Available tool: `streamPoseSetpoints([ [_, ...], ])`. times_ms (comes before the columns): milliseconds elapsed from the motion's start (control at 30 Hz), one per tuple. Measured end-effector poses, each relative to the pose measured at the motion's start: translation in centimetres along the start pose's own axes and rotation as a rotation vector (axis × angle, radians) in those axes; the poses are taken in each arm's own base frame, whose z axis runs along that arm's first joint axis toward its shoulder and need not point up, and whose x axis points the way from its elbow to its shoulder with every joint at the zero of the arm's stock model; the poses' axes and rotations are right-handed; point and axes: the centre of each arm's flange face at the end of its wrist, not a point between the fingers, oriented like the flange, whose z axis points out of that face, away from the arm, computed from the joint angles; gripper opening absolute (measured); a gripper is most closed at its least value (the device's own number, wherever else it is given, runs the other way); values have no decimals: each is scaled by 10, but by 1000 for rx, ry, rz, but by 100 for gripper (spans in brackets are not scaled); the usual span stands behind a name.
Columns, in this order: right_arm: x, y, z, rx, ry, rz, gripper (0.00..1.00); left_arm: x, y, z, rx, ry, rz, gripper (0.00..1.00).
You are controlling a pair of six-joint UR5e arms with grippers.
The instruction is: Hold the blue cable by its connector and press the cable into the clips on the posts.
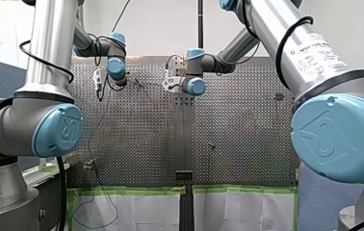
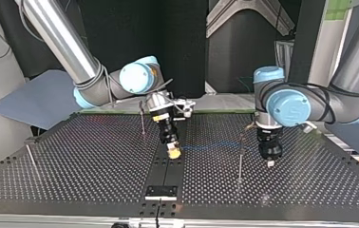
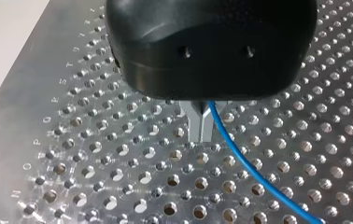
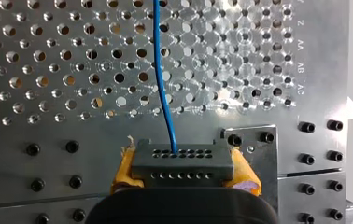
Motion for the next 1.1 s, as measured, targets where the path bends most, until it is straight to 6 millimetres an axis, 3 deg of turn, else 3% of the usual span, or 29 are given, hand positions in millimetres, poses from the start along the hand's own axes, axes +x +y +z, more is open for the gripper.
streamPoseSetpoints([
  [400, 1, 14, 5, -19, 7, -3, 0, 9, -9, 12, 69, 42, 6, 0],
  [1100, 1, 33, 13, -35, 14, 6, 0, 11, -3, 19, 72, 44, -3, 0],
])
